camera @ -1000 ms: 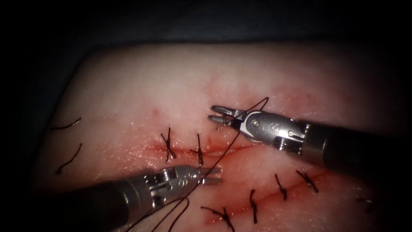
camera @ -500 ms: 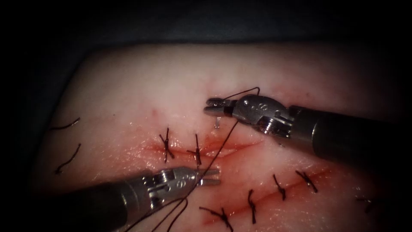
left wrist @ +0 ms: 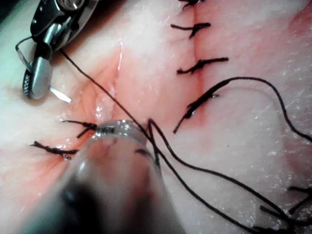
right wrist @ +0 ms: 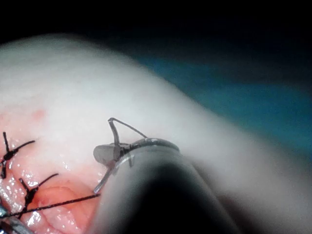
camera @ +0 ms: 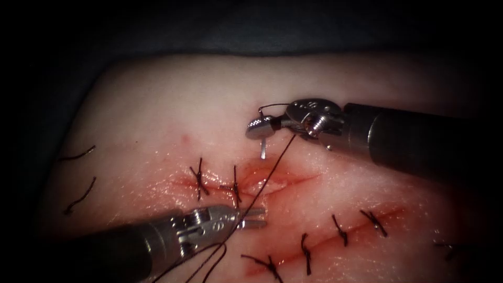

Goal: Wound Closure
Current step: Place needle into tissue above incision with right holder

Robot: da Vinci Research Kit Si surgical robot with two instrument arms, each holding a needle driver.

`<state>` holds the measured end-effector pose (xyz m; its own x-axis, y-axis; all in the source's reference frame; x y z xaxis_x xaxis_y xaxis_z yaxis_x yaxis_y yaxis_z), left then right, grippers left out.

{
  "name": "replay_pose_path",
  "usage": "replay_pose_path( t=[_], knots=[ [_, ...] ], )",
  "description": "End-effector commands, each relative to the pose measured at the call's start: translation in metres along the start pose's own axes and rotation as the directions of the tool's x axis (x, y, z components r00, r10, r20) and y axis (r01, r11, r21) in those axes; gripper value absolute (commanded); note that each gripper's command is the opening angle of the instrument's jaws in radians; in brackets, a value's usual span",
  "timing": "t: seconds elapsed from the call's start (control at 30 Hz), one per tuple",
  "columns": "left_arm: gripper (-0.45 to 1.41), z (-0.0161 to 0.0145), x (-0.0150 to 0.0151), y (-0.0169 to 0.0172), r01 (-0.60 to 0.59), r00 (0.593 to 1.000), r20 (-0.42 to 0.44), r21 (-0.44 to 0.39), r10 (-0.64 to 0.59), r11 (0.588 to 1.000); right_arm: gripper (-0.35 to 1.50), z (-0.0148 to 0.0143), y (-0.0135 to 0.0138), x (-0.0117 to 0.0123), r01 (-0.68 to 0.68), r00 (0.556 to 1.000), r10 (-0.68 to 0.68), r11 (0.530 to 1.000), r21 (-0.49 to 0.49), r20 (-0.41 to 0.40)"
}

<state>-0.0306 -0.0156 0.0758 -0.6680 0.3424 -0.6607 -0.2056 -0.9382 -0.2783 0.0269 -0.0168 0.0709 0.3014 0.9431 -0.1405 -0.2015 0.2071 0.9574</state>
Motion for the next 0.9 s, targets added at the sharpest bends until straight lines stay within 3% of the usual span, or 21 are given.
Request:
replay_pose_path(
  t=[0.03, 0.2, 0.33, 0.9],
  knots=[
    [-0.08, 0.0007, 0.0003, -0.0004, -0.002, 1.000, -0.002, 0.001, 0.002, 1.000, -0.35, 0.0009, -0.0001, 0.0012, -0.015, 1.000, 0.015, 1.000, 0.022, -0.004],
    [-0.08, 0.0007, 0.0002, -0.0004, -0.002, 1.000, -0.004, -0.002, 0.002, 1.000, -0.35, 0.0011, -0.0004, 0.0013, -0.090, 0.996, 0.089, 0.993, 0.076, 0.014],
    [-0.08, 0.0005, 0.0000, -0.0005, -0.003, 1.000, -0.003, -0.002, 0.003, 1.000, -0.35, 0.0016, -0.0017, 0.0003, -0.185, 0.981, 0.175, 0.972, 0.148, 0.079],
    [-0.06, 0.0002, 0.0004, -0.0012, 0.004, 1.000, 0.003, 0.003, -0.004, 1.000, -0.35, 0.0030, -0.0050, -0.0037, -0.290, 0.952, 0.268, 0.943, 0.163, 0.146]
  ],
)
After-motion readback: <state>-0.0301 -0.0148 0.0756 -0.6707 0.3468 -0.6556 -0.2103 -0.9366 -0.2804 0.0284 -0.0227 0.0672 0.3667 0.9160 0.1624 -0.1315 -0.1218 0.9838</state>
